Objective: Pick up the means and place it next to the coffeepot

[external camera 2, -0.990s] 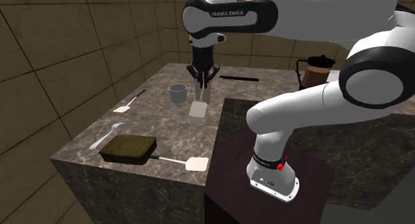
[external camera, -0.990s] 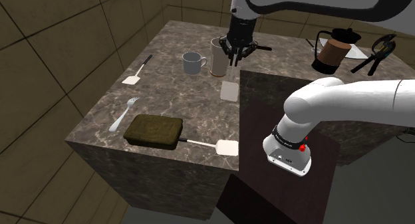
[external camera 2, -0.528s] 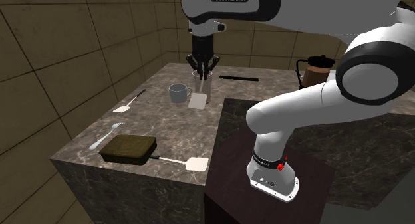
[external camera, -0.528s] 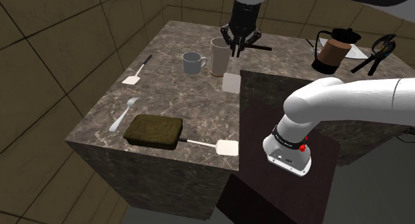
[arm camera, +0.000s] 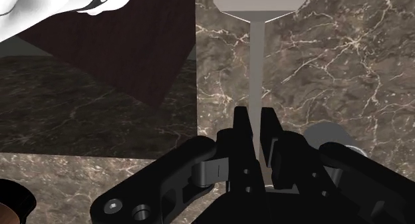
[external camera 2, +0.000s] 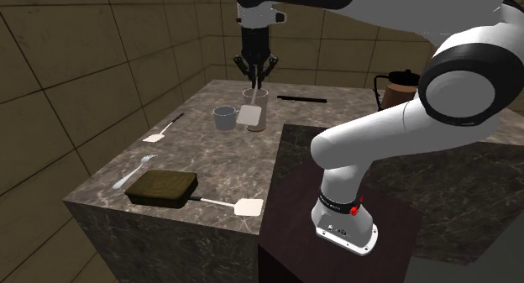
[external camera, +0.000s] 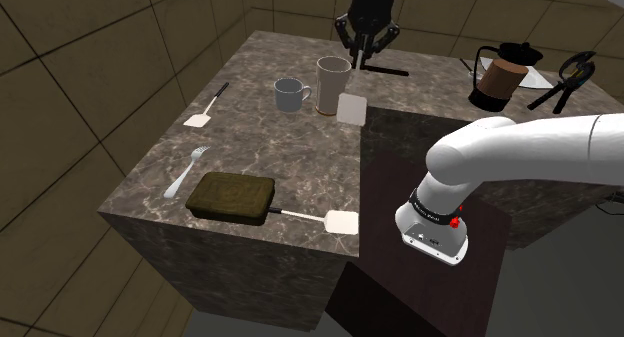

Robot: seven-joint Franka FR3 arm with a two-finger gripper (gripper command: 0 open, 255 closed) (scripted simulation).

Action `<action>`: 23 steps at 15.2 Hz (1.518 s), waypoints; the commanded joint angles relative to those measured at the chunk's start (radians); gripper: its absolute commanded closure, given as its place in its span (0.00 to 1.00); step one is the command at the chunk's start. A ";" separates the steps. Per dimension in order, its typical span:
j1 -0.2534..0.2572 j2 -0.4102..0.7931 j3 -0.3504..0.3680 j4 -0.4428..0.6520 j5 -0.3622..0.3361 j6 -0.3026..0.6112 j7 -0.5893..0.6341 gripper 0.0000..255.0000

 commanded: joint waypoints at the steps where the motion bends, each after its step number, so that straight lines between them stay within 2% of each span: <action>1: -0.003 0.010 -0.005 0.032 -0.005 -0.022 0.000 1.00; 8: -0.013 0.045 -0.016 0.135 -0.020 -0.090 0.004 1.00; 16: -0.047 0.028 -0.200 0.081 -0.146 -0.074 -0.189 1.00; 23: -0.087 0.070 -0.355 0.090 -0.256 -0.041 -0.352 1.00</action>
